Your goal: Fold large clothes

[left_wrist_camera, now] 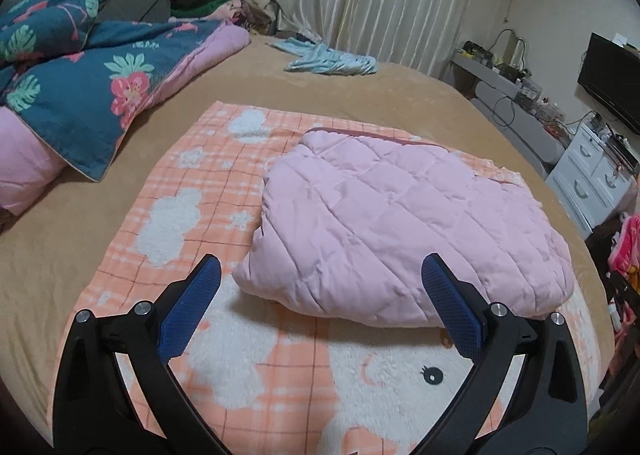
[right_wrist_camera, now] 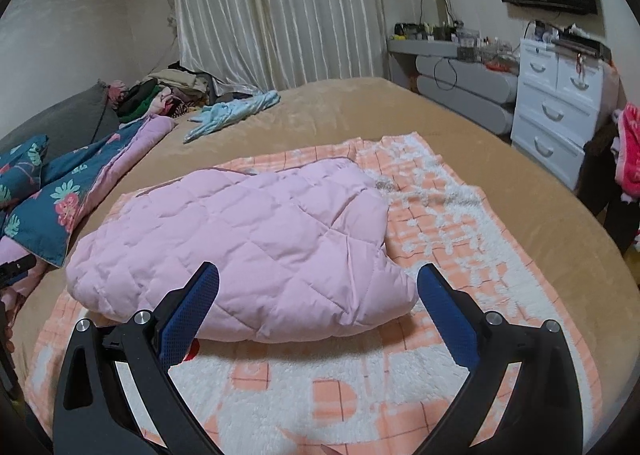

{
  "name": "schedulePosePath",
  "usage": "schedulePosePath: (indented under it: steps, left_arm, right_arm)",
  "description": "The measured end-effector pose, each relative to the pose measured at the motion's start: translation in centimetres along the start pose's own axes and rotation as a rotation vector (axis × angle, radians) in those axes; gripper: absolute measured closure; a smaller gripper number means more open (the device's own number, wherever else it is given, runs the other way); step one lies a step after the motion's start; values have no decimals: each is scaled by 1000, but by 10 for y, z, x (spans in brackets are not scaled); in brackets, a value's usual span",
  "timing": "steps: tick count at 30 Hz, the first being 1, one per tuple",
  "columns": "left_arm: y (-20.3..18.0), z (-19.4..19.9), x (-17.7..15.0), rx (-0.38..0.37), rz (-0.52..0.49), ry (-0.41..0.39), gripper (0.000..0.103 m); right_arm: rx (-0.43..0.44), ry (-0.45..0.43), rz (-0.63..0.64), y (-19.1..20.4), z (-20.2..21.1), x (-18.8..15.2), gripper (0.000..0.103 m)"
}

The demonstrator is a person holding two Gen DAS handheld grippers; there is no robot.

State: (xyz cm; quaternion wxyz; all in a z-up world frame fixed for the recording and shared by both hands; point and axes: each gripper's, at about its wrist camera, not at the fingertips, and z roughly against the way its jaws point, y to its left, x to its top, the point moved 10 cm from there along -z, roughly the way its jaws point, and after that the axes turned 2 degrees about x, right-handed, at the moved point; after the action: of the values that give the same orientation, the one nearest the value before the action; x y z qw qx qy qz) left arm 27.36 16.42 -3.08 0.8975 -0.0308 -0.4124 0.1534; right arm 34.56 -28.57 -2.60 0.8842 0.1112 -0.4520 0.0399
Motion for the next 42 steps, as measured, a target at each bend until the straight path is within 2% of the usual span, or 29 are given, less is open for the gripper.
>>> schedulePosePath:
  steps: [11,18,32,42]
  left_arm:
    - [-14,32,-25,4,-62,-36,9]
    - [-20,29,-53,-8,-74,3,9]
    - [-21,16,-96,14,-102,70,9]
    - [-14,-14,-121,-43,10,174,9]
  right_arm:
    - [-17,-77,62,15,41,-8,4]
    - [3,-90,-13,10,51,-23,4]
    - [14,9,-57,8,36,-75,4]
    - [10,109,-136,1,9,-103,4]
